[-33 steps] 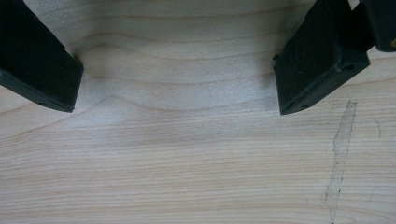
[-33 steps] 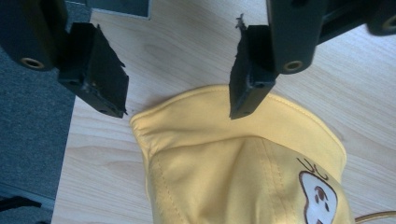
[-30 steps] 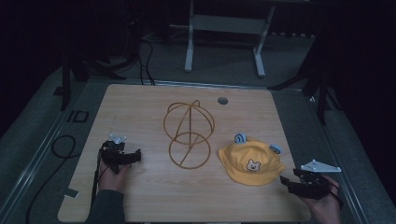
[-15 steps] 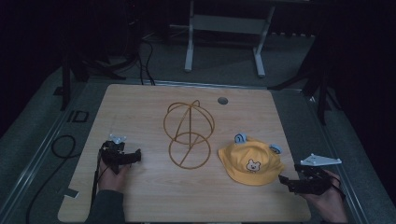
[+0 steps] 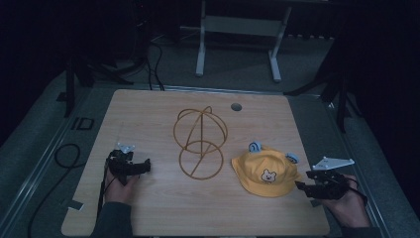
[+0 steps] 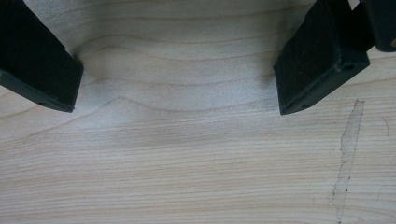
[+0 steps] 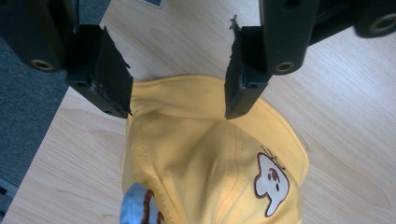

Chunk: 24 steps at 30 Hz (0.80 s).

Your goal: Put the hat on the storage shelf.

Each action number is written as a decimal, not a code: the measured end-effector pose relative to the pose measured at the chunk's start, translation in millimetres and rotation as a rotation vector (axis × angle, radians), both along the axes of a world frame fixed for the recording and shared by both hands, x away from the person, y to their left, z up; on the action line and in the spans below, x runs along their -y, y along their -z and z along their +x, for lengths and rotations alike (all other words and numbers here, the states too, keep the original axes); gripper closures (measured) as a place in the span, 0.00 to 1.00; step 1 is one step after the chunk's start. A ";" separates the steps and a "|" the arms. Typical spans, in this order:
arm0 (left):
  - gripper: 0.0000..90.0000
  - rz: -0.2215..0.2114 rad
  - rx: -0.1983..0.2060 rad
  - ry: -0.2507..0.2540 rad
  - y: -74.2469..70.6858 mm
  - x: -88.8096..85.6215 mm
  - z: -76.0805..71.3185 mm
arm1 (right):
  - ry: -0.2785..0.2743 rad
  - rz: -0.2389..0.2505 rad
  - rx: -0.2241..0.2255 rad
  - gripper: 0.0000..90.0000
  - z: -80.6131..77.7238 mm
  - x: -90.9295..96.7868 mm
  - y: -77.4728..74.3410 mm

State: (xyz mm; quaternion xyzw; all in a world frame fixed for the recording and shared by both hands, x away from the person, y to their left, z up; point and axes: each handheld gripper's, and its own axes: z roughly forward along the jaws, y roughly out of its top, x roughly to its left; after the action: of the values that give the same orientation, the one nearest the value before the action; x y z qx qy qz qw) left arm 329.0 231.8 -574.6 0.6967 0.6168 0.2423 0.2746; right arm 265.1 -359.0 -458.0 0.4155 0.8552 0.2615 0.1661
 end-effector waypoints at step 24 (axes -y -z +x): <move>0.01 -0.001 0.002 0.012 0.1 2.0 -0.3 | -0.137 -0.111 -0.020 0.50 22.6 -17.3 -31.9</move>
State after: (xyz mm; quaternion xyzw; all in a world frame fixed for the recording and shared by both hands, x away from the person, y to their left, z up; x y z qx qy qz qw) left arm 328.7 229.8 -574.7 0.7000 0.6126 0.2410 0.2769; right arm 287.7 -341.7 -426.1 0.3486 0.8965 0.2203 0.1620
